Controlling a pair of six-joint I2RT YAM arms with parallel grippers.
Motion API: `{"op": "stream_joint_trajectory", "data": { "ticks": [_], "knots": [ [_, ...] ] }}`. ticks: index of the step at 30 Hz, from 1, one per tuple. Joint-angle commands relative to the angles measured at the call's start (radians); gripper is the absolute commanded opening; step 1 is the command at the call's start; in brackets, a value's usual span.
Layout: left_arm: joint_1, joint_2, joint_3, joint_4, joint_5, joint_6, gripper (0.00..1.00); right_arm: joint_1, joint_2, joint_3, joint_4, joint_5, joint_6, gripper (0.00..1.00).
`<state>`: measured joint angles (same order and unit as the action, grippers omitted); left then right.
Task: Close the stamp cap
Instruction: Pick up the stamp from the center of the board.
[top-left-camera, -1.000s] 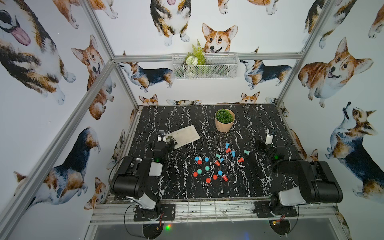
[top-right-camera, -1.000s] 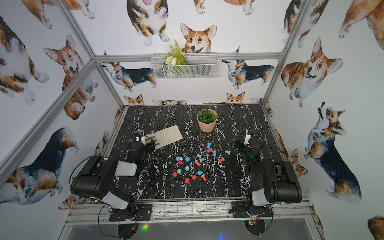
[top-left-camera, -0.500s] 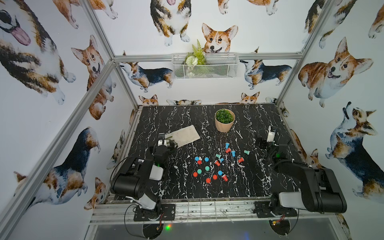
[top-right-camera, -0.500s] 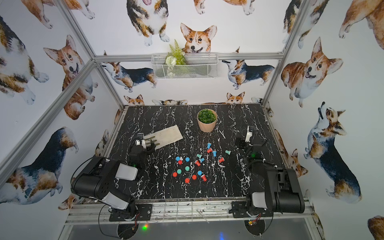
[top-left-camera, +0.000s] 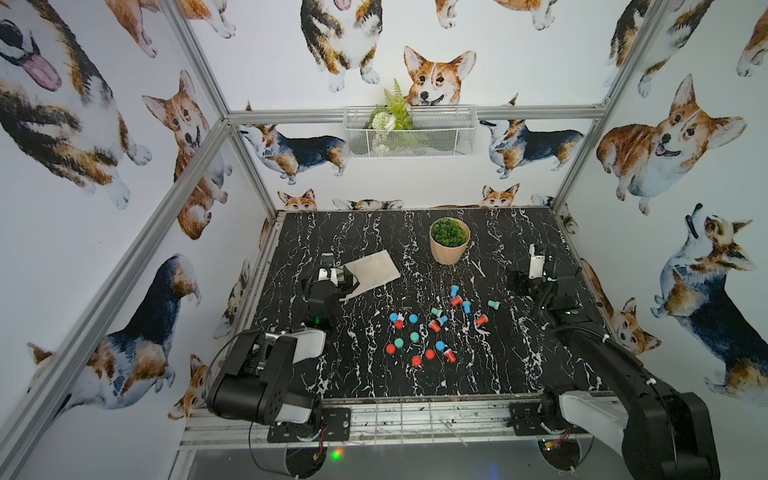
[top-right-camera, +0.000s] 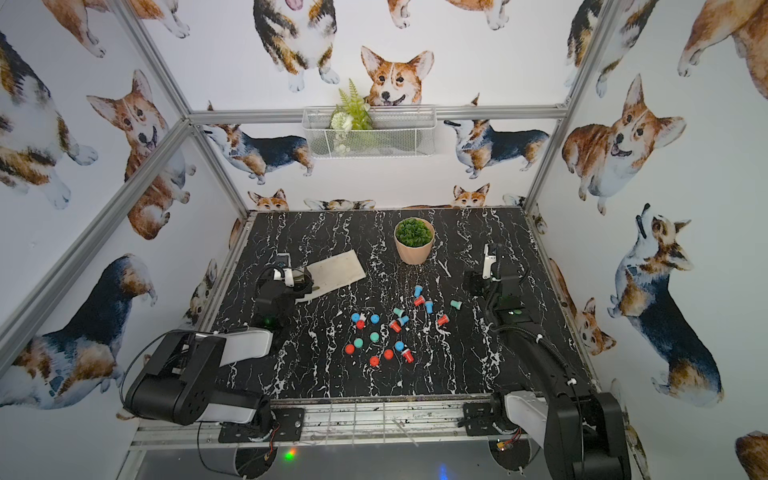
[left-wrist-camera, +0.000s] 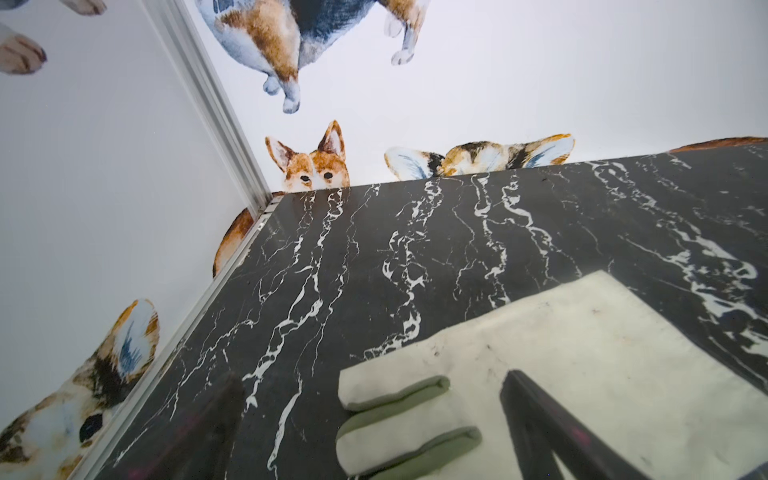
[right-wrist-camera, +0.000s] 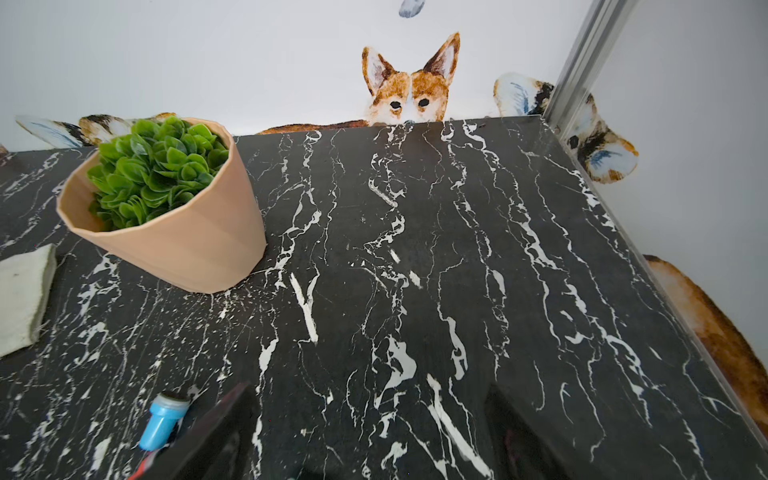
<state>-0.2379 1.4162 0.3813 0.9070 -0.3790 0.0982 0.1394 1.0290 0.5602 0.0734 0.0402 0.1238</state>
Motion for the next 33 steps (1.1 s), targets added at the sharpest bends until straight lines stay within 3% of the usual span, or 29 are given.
{"op": "stream_joint_trajectory", "data": {
  "ticks": [1, 8, 15, 17, 25, 33],
  "knots": [
    [-0.017, -0.035, 0.04, -0.217, -0.02, 0.023, 1.0, 0.005, -0.05, 0.038, -0.191, -0.065, 0.077, 0.84],
    [-0.038, -0.189, 0.243, -0.689, -0.055, -0.12, 1.0, 0.04, -0.103, 0.12, -0.383, -0.157, 0.207, 0.72],
    [-0.037, -0.274, 0.518, -1.153, -0.017, -0.324, 1.0, 0.228, 0.028, 0.251, -0.581, -0.059, 0.237, 0.64],
    [-0.036, -0.261, 0.605, -1.261, 0.027, -0.327, 1.0, 0.283, 0.078, 0.286, -0.624, -0.022, 0.238, 0.64],
    [-0.035, -0.167, 0.784, -1.445, 0.223, -0.274, 1.0, 0.37, 0.307, 0.379, -0.696, -0.013, 0.274, 0.51],
    [-0.026, -0.131, 0.735, -1.468, 0.182, -0.292, 1.0, 0.397, 0.469, 0.458, -0.74, -0.021, 0.297, 0.46]
  ]
}}
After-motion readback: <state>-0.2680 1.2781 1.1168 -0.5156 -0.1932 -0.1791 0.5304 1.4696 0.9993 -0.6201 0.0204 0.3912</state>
